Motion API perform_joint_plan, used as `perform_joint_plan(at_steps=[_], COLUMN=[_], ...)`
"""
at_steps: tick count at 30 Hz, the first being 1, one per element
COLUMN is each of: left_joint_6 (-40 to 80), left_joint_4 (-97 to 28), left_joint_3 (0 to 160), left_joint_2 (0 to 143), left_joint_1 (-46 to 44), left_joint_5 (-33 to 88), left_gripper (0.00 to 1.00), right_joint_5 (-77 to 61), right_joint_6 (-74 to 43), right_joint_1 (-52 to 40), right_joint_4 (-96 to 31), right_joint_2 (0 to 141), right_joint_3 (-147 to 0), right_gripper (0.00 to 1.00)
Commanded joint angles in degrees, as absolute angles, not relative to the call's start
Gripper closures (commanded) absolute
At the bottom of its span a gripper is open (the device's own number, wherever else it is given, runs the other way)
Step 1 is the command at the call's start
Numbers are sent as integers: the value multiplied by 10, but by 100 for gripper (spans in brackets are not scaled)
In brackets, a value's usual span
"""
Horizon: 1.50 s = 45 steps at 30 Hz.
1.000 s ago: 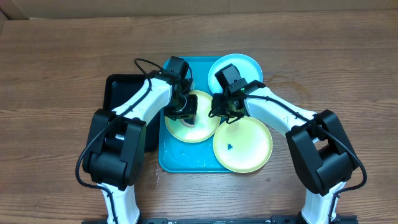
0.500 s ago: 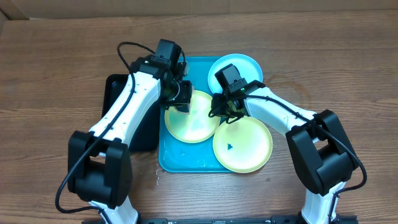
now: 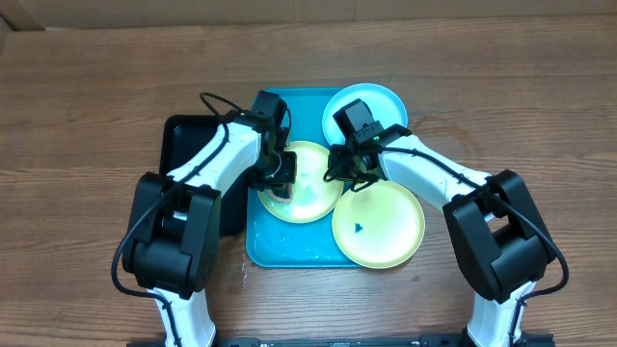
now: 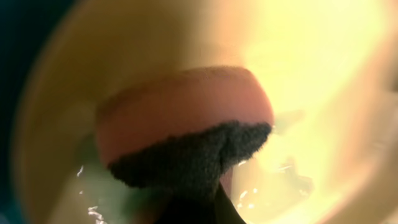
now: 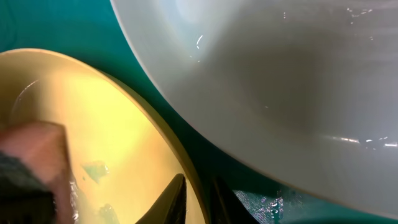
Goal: Clean dirty plates on tray and stack at the side
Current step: 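Scrub the left yellow plate's blue stain with the sponge in the left gripper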
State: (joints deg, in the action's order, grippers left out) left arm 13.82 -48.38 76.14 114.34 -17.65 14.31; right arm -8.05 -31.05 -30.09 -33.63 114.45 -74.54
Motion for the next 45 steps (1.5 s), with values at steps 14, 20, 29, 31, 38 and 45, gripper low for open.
perform_joint_plan(at_steps=[14, 20, 29, 31, 38, 45], left_joint_6=[132, 176, 124, 124, 114, 137], left_joint_4=[-551, -458, -394, -413, -524, -580], left_joint_3=[822, 722, 703, 728, 851, 832], left_joint_2=[1080, 1110, 1149, 1142, 1093, 1088], left_joint_1=[-189, -210, -201, -189, -154, -168], left_joint_5=[110, 99, 315, 338, 284, 89], left_gripper=[96, 96, 96, 96, 96, 96], right_joint_5=[-87, -87, -86, -86, -87, -86], right_joint_6=[-307, -307, -307, -307, -307, -307], right_joint_1=[-303, -303, -303, -303, -303, -303], right_joint_4=[-333, -333, -331, -331, -331, -331], right_joint_2=[1141, 1141, 1141, 1141, 1141, 1141], right_joint_3=[-743, -743, -743, -743, -743, -743], right_gripper=[84, 84, 84, 84, 84, 84])
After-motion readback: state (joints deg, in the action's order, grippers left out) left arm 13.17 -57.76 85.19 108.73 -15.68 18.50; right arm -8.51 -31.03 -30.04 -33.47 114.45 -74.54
